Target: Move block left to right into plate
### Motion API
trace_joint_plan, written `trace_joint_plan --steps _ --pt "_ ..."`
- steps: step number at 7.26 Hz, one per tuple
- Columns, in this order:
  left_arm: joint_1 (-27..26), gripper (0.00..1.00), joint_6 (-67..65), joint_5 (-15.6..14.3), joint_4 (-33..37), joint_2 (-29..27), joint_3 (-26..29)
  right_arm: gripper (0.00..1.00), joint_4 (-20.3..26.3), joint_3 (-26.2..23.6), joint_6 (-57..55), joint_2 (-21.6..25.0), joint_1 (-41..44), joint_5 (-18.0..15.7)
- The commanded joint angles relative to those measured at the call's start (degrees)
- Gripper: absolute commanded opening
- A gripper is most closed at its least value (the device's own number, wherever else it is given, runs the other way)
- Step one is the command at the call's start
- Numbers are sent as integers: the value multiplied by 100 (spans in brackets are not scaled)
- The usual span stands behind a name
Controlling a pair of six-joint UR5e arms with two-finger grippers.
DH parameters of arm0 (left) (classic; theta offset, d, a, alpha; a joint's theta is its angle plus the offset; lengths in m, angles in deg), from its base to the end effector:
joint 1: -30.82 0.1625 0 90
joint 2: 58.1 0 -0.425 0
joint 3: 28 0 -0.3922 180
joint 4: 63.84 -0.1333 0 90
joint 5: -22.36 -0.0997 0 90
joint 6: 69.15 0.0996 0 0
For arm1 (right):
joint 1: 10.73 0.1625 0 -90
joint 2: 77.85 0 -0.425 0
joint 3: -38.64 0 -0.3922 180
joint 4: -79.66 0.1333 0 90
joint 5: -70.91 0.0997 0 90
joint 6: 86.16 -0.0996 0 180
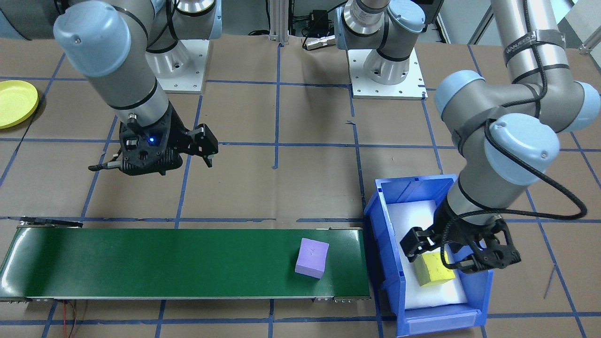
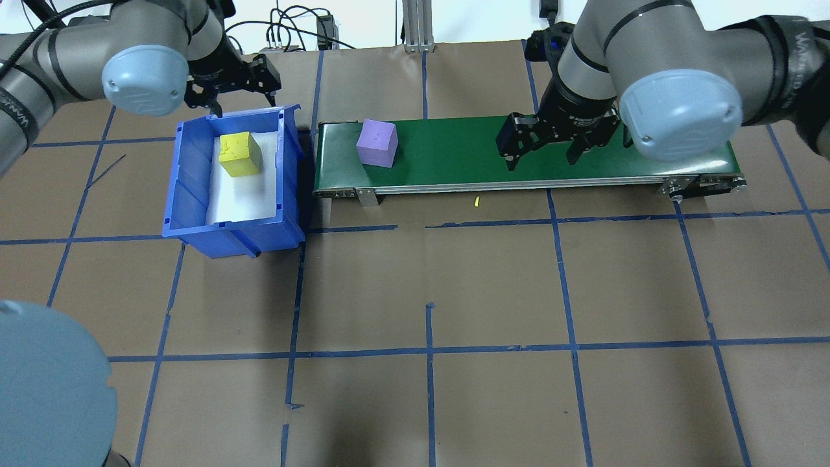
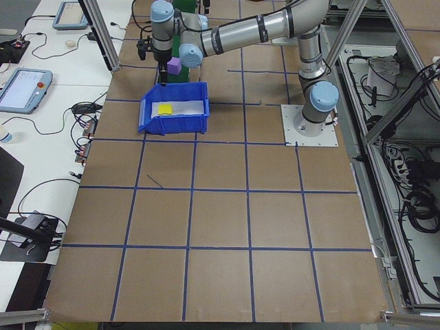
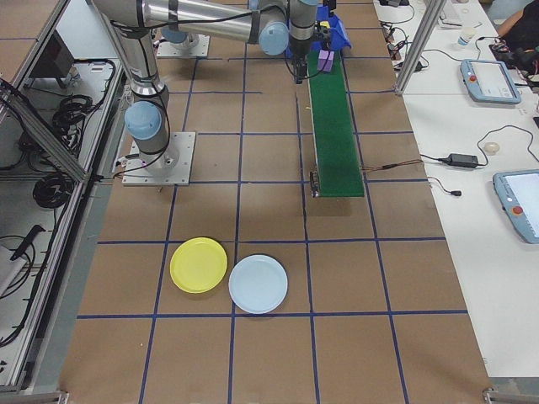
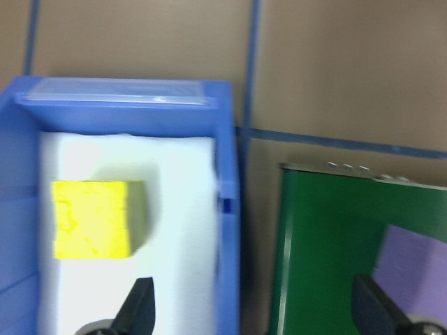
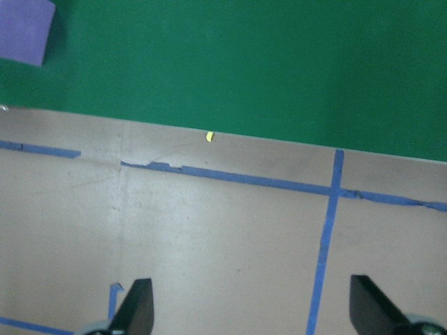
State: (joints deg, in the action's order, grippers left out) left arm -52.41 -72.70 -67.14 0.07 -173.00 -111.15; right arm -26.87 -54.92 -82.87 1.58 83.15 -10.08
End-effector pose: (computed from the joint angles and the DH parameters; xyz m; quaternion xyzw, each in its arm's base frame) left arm -0.0549 -0.6757 0.3418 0.0894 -0.9935 0.0702 0.0024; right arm 0.1866 -0.5507 0.3904 -0.0640 0.9946 -0.0205 0.0786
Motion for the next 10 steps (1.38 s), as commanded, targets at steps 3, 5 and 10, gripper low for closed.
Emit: trace_joint_plan --steps 3,5,10 --pt "352 98 487 4 -176 -691 -122 98 -1534 796 -996 -1709 17 1015" --pt "352 84 487 21 -386 -700 -420 98 -1581 796 -1005 -1818 17 1007" --pt "247 27 557 56 70 200 -422 98 -1607 778 -1818 -1871 8 1033"
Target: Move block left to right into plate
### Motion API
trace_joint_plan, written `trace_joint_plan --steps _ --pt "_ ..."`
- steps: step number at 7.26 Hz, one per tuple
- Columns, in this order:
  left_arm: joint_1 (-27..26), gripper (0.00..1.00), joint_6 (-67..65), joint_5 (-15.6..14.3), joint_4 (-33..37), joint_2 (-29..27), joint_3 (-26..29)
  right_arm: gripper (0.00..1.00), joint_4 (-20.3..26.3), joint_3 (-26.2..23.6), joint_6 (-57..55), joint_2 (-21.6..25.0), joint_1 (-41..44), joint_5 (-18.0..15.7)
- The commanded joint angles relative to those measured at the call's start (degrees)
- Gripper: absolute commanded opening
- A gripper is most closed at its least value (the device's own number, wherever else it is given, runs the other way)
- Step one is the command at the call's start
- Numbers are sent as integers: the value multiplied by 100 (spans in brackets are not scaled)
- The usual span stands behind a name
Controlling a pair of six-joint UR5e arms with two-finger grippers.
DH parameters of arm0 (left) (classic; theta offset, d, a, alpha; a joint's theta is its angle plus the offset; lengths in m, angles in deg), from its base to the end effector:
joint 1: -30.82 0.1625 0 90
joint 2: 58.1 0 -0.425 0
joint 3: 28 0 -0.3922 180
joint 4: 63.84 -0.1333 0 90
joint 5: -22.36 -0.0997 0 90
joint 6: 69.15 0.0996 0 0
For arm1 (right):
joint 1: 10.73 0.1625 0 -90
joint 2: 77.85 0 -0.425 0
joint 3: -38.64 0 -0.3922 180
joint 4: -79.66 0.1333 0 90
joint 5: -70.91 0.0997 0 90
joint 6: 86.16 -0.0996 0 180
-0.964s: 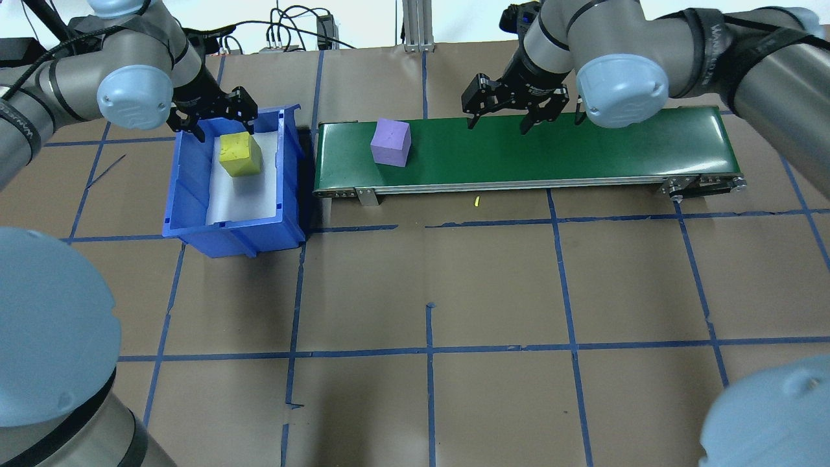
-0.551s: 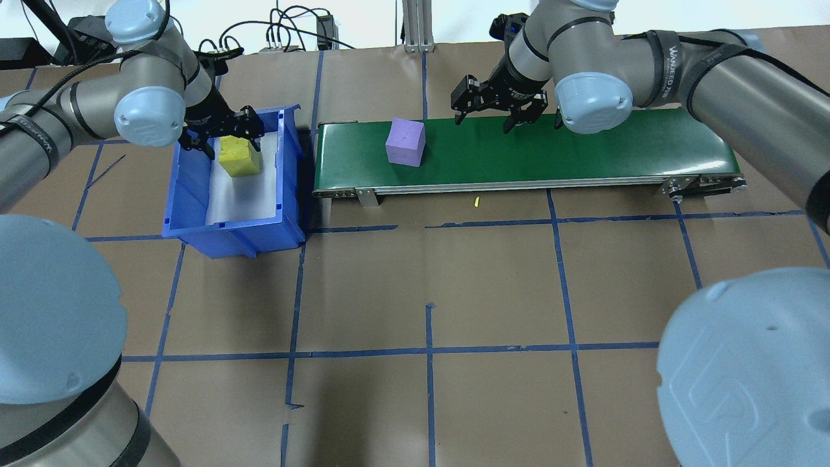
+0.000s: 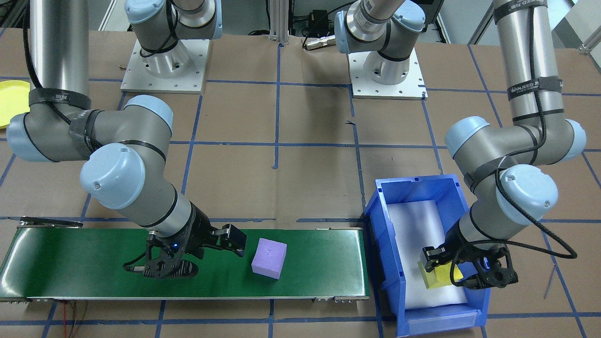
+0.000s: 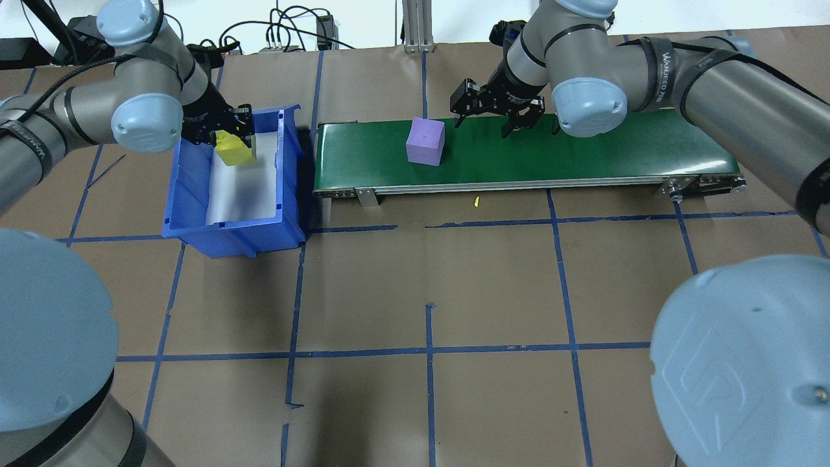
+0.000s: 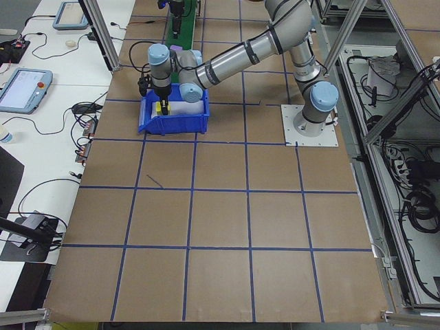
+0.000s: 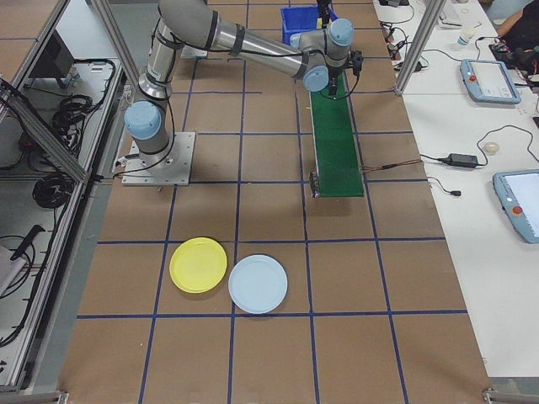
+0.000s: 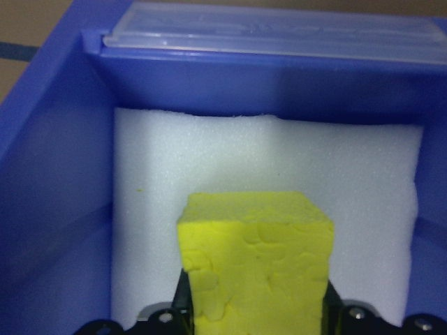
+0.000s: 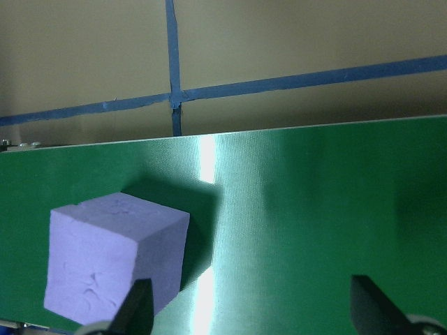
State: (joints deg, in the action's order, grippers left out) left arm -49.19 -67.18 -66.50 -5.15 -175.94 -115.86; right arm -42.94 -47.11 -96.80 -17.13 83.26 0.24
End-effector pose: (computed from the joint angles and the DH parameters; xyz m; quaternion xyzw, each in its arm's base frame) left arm -0.0186 -0.6743 0.2789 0.0694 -0.9963 0.0497 0.0048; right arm 0.2128 -0.6612 0.2872 0.0460 0.9826 -0.0432 0.1744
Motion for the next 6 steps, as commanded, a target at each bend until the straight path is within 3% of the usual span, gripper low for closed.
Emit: trace_joint_plan --steps 1,4,6 --pt "-302 28 -56 -17 1025 890 50 99 -1 15 -569 1 -3 0" --pt "-1497 29 -442 -43 794 965 50 99 -62 24 -667 -42 -3 9" --pt "-1832 34 -488 -34 -125 326 58 99 -71 32 -667 -60 -3 18"
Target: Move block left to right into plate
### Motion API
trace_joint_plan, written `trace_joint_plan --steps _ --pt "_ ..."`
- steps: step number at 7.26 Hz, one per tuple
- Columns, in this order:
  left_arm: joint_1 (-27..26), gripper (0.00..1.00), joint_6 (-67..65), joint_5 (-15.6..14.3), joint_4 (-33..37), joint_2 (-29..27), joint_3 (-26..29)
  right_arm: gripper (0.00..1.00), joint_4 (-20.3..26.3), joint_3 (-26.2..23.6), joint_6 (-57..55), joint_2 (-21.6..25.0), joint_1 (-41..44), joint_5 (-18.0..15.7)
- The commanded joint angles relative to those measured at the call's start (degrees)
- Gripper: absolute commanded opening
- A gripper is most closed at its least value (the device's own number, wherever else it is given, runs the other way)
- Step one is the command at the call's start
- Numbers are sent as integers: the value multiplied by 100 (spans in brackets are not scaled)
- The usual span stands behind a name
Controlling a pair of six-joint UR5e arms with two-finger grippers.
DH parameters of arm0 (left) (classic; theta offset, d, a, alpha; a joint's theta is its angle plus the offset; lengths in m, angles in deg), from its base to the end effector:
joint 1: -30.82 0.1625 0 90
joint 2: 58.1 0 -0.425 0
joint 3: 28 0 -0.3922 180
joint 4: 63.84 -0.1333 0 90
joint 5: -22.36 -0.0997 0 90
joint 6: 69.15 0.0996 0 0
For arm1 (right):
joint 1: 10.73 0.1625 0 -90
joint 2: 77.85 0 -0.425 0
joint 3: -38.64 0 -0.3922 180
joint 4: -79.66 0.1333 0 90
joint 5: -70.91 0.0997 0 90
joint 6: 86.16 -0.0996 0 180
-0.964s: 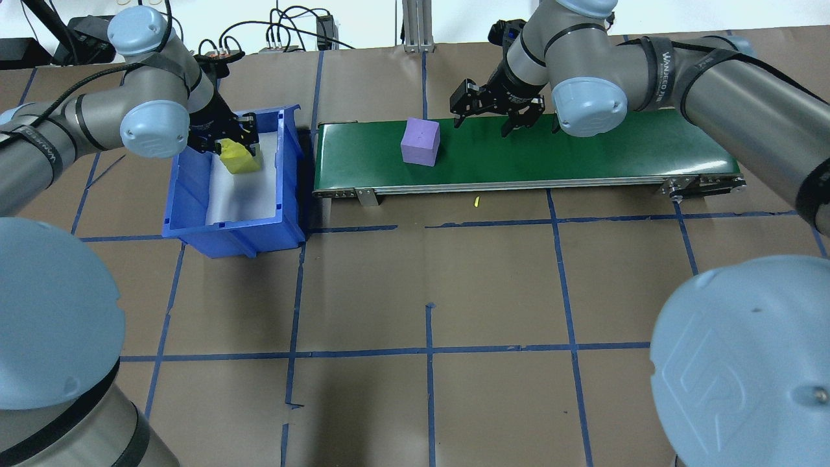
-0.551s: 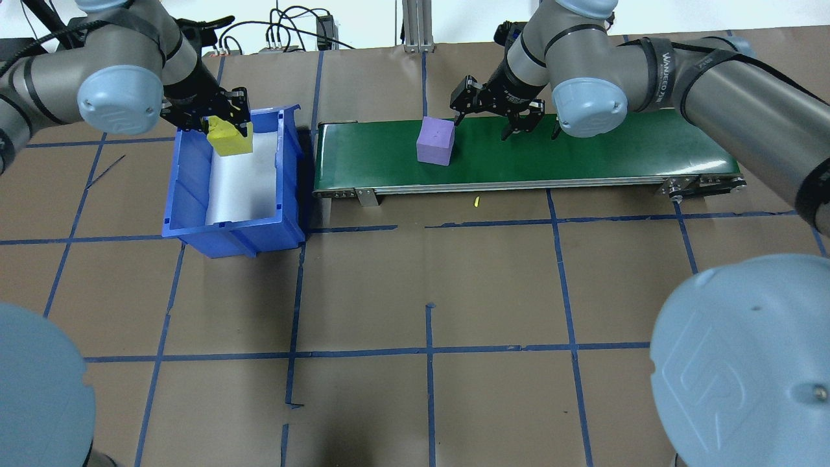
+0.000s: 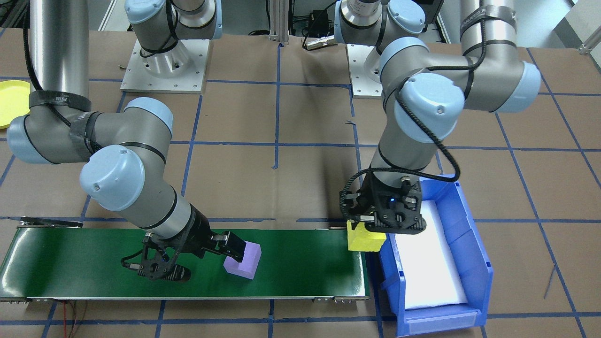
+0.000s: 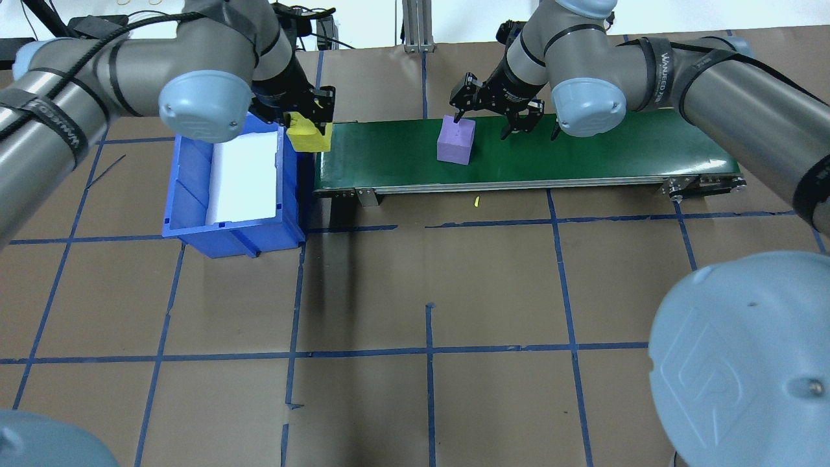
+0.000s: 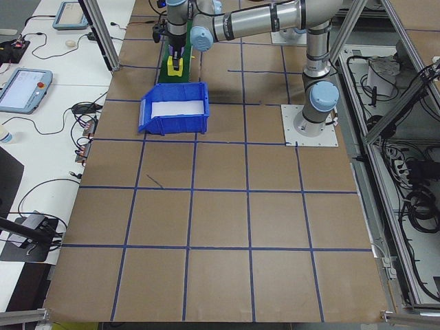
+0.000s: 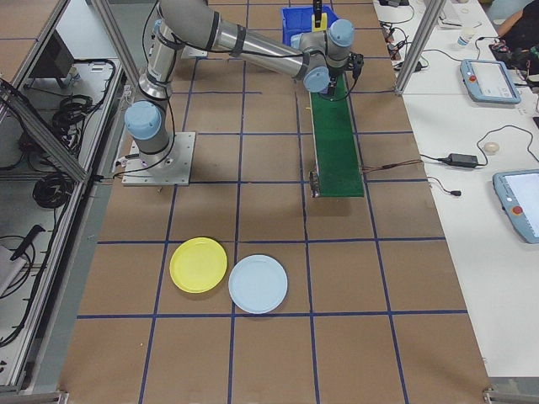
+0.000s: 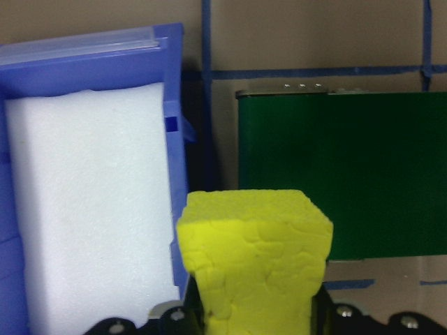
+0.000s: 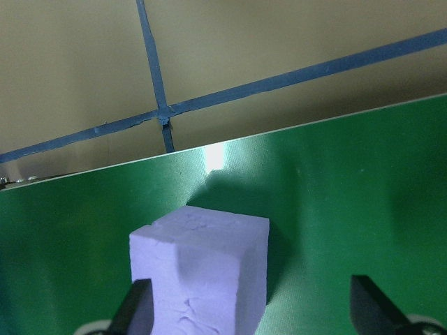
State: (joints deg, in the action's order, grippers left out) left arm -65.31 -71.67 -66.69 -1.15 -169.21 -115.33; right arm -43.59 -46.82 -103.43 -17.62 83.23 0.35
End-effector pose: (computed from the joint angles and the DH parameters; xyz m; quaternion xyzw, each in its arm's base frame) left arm -0.2024 -0.6209 0.3519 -0.0320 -0.9965 0.0765 0.0141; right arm 0.2128 -0.6645 0.2851 0.1022 0.9780 -0.0367 0.1782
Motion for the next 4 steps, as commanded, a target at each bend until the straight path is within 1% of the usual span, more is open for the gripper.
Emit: trace_joint_plan --steps 1,2,3,4 --pt "-240 37 -73 -15 -713 -585 5 100 -6 29 -4 -12 0 7" --pt "-240 43 -65 -24 -724 -762 -39 100 -6 29 -4 -21 0 7" --pt "-240 60 -65 -33 -724 -772 -65 100 -23 29 5 -47 0 -2" --pt "-222 94 -65 -42 -724 -764 -126 100 -32 -5 5 -47 0 -2"
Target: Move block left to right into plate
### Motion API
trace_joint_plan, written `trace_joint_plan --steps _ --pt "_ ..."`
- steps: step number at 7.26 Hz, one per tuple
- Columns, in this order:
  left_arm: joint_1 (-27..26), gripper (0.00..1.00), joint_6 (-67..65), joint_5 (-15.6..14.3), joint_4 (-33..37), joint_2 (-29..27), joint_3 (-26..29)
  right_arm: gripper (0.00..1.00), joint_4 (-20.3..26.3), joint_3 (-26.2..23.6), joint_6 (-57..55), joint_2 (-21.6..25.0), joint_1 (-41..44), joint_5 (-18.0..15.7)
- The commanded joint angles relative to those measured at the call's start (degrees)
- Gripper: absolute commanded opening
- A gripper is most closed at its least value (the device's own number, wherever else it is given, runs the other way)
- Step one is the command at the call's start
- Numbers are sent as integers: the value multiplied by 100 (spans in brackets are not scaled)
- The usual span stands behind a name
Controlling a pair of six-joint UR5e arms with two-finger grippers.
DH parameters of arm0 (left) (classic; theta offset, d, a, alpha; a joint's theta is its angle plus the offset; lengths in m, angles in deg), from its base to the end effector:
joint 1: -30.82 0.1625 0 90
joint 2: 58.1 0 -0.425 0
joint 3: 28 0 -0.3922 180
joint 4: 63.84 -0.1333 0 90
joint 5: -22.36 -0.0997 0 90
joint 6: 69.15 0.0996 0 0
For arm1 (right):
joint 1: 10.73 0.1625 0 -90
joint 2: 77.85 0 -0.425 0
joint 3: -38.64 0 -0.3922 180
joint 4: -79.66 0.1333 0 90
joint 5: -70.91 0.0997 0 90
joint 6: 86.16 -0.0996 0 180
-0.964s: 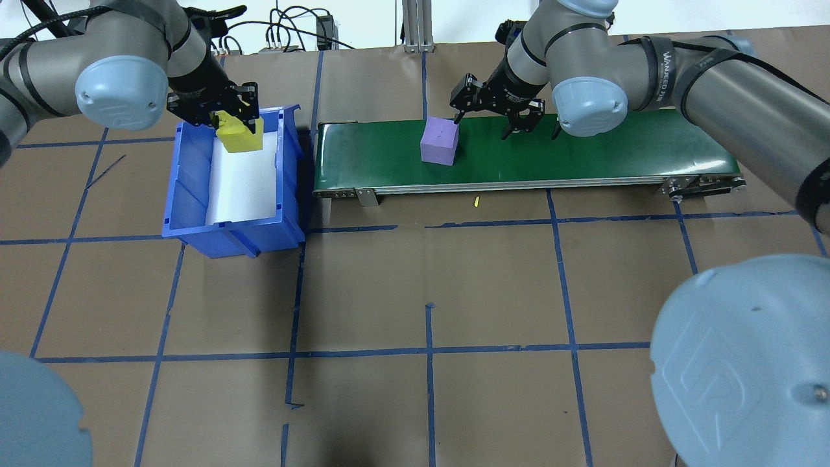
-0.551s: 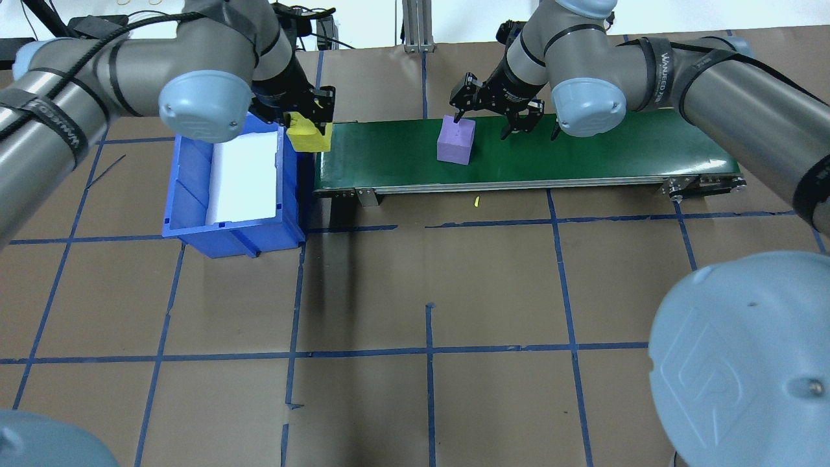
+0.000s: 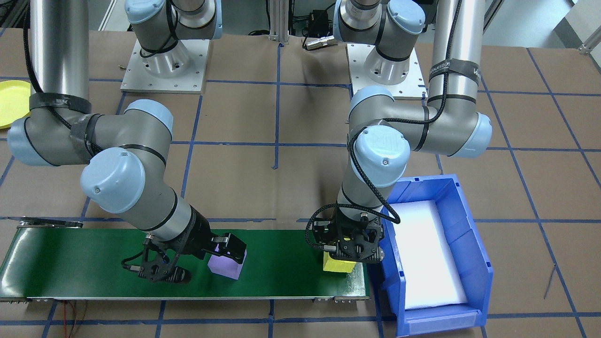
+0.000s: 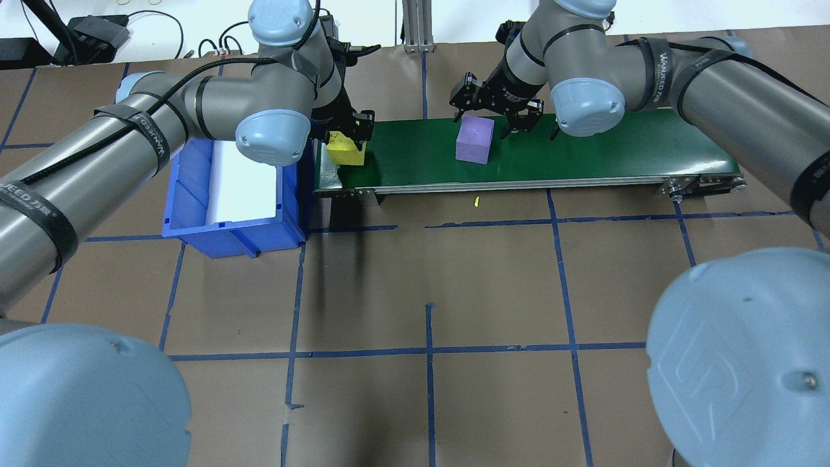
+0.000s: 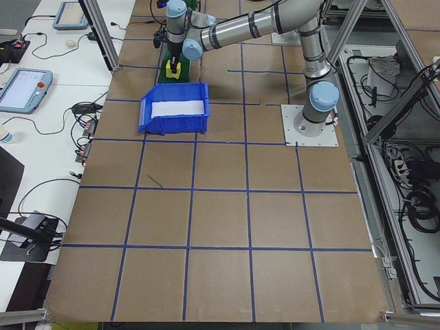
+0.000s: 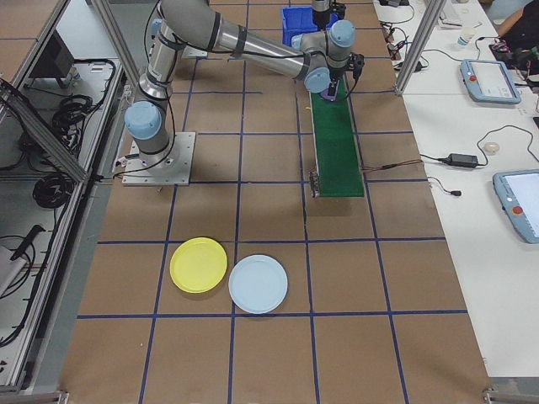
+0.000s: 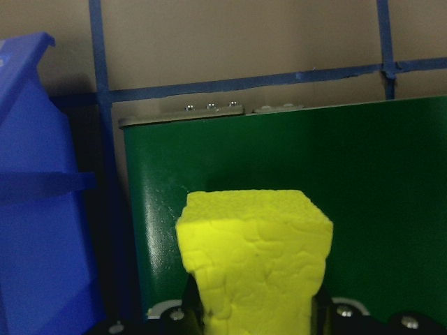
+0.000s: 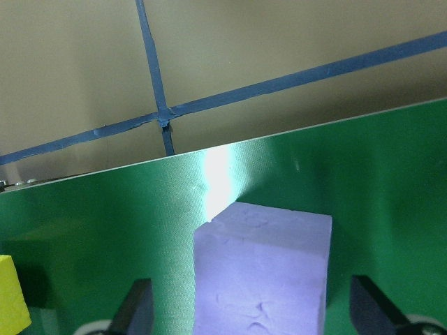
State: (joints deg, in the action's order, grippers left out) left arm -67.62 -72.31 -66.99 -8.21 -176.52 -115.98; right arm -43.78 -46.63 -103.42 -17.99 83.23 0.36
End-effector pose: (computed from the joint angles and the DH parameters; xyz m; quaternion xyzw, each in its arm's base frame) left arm -0.2307 -0.6392 0.2771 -0.0463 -0.9965 0.0686 0.0127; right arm 0.2130 -0.6664 0.2827 0.1021 0.9780 -0.0368 0.1783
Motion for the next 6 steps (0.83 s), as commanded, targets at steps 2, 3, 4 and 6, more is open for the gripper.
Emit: trace_joint_plan --steps 2,3,4,6 --pt "9 100 34 -133 70 229 0 94 -101 -182 109 -80 -9 -195" --pt "17 100 26 -195 445 588 96 84 -101 -244 561 -45 -43 -640" --pt "96 100 25 -187 997 1044 97 68 -92 -201 1105 42 -131 -732" --pt "464 100 60 -179 2166 1984 106 58 440 -271 2212 550 -465 -1719"
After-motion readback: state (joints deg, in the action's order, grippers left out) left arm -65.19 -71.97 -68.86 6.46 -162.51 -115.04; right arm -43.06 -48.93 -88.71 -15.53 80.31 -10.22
